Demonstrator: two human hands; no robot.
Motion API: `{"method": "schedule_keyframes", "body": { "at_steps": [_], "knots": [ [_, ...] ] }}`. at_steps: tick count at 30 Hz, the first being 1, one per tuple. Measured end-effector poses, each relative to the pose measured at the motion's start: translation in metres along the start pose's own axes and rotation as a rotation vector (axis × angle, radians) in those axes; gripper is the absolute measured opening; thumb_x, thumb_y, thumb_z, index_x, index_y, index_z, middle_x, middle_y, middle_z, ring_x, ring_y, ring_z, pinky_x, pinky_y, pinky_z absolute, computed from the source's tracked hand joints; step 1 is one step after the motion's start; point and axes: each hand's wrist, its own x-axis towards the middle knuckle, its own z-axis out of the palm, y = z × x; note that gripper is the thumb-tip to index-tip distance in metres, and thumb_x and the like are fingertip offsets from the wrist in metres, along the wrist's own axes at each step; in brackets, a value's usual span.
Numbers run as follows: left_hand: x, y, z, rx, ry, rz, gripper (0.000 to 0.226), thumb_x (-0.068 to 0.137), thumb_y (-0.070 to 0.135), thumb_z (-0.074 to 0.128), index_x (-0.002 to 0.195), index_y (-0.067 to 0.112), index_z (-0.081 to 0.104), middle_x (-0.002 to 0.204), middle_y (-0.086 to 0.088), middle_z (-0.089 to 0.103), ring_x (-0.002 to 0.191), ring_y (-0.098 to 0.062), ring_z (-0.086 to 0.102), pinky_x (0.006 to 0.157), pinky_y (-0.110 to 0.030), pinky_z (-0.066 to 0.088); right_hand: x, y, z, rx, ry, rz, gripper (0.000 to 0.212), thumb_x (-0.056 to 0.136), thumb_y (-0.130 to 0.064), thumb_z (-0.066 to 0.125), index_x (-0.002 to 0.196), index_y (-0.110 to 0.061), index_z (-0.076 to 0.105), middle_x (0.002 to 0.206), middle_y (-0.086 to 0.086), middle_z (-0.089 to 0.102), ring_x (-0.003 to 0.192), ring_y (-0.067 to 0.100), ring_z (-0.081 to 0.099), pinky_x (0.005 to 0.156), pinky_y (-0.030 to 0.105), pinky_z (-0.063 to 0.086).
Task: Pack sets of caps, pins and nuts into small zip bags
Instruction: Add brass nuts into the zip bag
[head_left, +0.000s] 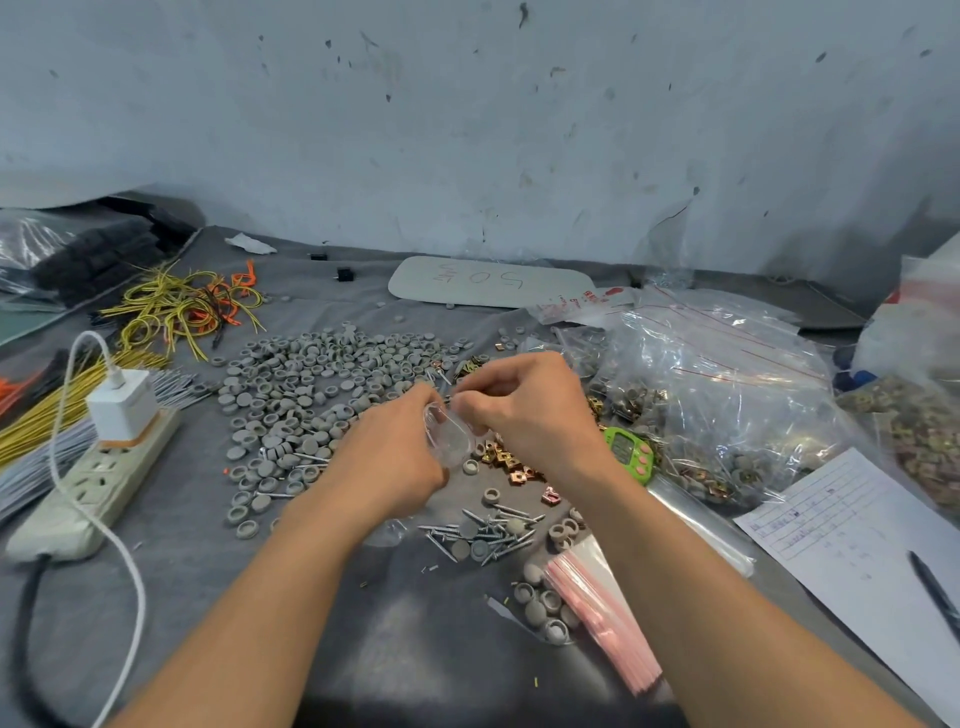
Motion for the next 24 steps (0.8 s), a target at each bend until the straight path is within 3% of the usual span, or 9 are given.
{"method": "schedule_keyframes", "body": {
  "at_steps": [3,5,7,9,12,16,20,24],
  "knots": [
    [0.001,0.004,-0.001,-0.062,-0.046,0.006,0.054,0.072,0.022,0.077,0.119,0.035,0.053,0.108,0.006,0.066,0.099,-0.024,0.062,0.079,-0.04,0.053,-0.005,-0.007,0.007,-0.086,-0.087,-0.052,0.018,0.077,-0.01,0.085,0.083,-0.027,0.083,0.074,-0.012,0.078,0.07,-0.001,0.073,0.069,0.019,0.06],
    [0.002,0.004,-0.004,-0.085,-0.039,-0.001,0.046,0.071,0.023,0.079,0.107,0.035,0.052,0.099,0.009,0.064,0.092,-0.021,0.062,0.067,-0.035,0.046,-0.004,-0.007,0.007,-0.072,-0.086,-0.044,0.019,0.078,-0.011,0.084,0.083,-0.029,0.084,0.075,-0.014,0.078,0.069,-0.004,0.071,0.065,0.017,0.055],
    [0.002,0.001,-0.007,-0.175,-0.009,-0.025,0.043,0.071,0.023,0.082,0.097,0.035,0.051,0.095,0.012,0.066,0.086,-0.014,0.063,0.061,-0.027,0.04,0.002,-0.006,0.0,-0.005,-0.044,-0.02,0.017,0.08,-0.011,0.082,0.082,-0.028,0.084,0.073,-0.013,0.077,0.062,-0.004,0.068,0.064,0.019,0.053],
    [0.001,-0.001,-0.011,-0.228,0.025,-0.037,0.045,0.069,0.02,0.084,0.099,0.034,0.054,0.097,0.014,0.07,0.085,-0.008,0.064,0.061,-0.023,0.039,0.01,-0.001,-0.011,0.021,0.051,0.023,0.018,0.083,-0.011,0.08,0.079,-0.028,0.083,0.073,-0.011,0.077,0.06,-0.002,0.066,0.064,0.024,0.054],
    [-0.003,-0.004,-0.014,-0.257,0.042,-0.047,0.045,0.07,0.018,0.083,0.101,0.034,0.055,0.098,0.014,0.07,0.083,-0.005,0.063,0.06,-0.022,0.039,0.021,0.017,-0.018,-0.254,0.092,0.087,0.02,0.089,-0.011,0.076,0.082,-0.028,0.082,0.088,-0.009,0.079,0.076,0.004,0.071,0.081,0.031,0.062],
    [-0.006,-0.008,-0.015,-0.263,0.055,-0.049,0.044,0.072,0.018,0.083,0.102,0.034,0.055,0.099,0.013,0.071,0.081,-0.006,0.062,0.059,-0.021,0.037,0.024,0.043,0.002,-0.653,-0.135,0.148,0.023,0.089,-0.008,0.071,0.09,-0.029,0.08,0.101,0.002,0.077,0.092,0.022,0.072,0.086,0.038,0.061],
    [-0.005,-0.01,-0.014,-0.225,0.052,-0.05,0.047,0.071,0.021,0.084,0.107,0.032,0.056,0.1,0.012,0.072,0.088,-0.014,0.065,0.065,-0.028,0.042,0.024,0.055,0.017,-0.678,-0.148,0.117,0.018,0.087,-0.012,0.075,0.091,-0.028,0.081,0.098,0.001,0.077,0.091,0.024,0.07,0.083,0.036,0.059],
    [-0.002,-0.013,-0.015,-0.206,0.04,-0.057,0.048,0.071,0.02,0.084,0.107,0.034,0.055,0.099,0.013,0.072,0.088,-0.011,0.064,0.064,-0.023,0.041,0.026,0.057,0.019,-0.714,-0.123,0.112,0.014,0.091,-0.015,0.071,0.095,-0.022,0.083,0.097,0.007,0.077,0.091,0.03,0.071,0.084,0.042,0.06]
  ]
}}
